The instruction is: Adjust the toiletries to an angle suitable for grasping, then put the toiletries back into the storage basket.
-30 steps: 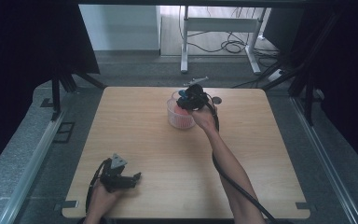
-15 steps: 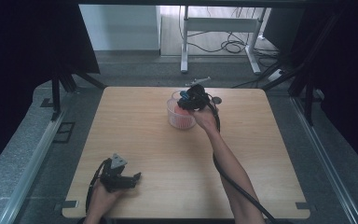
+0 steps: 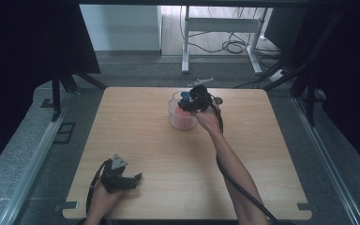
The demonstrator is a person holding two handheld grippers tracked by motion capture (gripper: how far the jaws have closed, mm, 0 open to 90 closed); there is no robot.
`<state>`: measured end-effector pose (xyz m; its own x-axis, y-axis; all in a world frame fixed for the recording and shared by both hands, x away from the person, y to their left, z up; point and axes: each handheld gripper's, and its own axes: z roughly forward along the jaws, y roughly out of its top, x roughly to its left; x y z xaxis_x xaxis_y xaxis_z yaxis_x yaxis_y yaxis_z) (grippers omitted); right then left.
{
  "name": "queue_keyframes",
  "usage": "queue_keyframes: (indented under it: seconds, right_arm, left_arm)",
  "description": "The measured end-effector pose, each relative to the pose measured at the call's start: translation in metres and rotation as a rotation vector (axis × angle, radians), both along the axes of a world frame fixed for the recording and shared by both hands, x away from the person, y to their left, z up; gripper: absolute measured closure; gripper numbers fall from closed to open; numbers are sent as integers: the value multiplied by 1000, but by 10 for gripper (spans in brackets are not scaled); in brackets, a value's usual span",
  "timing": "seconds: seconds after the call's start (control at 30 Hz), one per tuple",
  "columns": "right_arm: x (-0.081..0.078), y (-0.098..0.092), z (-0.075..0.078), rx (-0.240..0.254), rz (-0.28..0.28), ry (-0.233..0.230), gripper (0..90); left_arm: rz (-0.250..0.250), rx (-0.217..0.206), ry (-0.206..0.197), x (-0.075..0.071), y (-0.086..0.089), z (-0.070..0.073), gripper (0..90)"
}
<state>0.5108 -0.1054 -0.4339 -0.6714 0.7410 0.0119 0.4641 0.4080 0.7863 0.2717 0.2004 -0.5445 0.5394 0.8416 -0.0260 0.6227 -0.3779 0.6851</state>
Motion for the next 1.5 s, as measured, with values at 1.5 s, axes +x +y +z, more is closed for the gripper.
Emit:
queue_keyframes:
  seconds: [1.5]
  right_arm:
    - [-36, -10, 17, -7, 71, -34, 40]
  left_arm:
    - [3, -3, 0, 1, -1, 0, 114]
